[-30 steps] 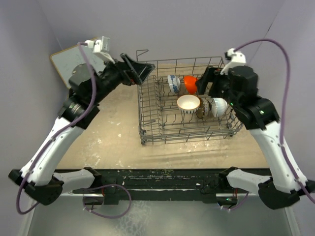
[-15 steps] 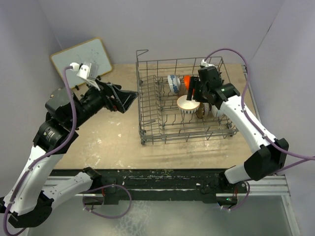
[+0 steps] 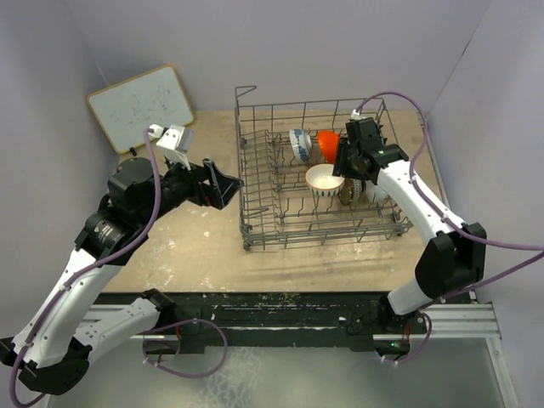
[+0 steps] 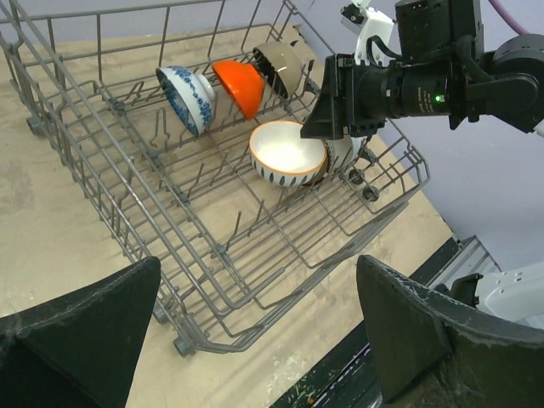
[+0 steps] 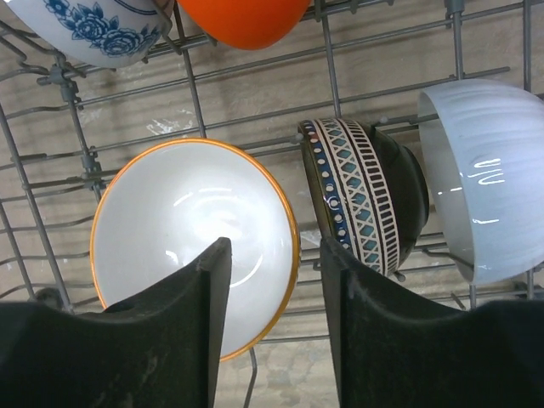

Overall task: Load the bowls into the dish rack
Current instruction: Pick up the bowl from the dish rack.

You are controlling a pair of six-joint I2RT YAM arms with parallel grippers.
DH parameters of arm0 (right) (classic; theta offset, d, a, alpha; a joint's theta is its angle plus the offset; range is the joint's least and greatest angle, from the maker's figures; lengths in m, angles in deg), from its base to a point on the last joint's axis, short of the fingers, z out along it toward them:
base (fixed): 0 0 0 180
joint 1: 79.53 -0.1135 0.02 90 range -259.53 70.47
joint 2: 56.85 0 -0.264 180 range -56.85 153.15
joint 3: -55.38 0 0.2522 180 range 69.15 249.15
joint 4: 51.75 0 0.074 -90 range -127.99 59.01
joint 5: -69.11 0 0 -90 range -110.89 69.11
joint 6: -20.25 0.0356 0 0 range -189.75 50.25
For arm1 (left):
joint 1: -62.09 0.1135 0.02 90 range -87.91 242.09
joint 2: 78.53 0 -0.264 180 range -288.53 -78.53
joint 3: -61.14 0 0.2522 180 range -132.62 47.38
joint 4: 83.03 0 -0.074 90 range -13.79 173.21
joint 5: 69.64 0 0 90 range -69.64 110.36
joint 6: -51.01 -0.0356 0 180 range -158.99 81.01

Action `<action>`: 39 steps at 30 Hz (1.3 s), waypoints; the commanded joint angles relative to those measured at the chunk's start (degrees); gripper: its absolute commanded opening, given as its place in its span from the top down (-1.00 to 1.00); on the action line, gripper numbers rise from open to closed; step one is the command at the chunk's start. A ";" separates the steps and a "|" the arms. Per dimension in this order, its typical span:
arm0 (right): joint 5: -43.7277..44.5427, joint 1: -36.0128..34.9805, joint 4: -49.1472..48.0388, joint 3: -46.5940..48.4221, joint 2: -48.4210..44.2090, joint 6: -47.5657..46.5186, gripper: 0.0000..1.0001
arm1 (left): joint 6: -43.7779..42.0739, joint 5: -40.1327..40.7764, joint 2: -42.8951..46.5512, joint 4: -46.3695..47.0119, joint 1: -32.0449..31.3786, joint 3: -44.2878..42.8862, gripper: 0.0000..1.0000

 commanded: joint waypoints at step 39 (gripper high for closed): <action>49.29 -20.76 24.31 20.53 5.11 6.65 1.00 | -0.83 5.50 5.17 -1.47 -0.05 4.52 -0.98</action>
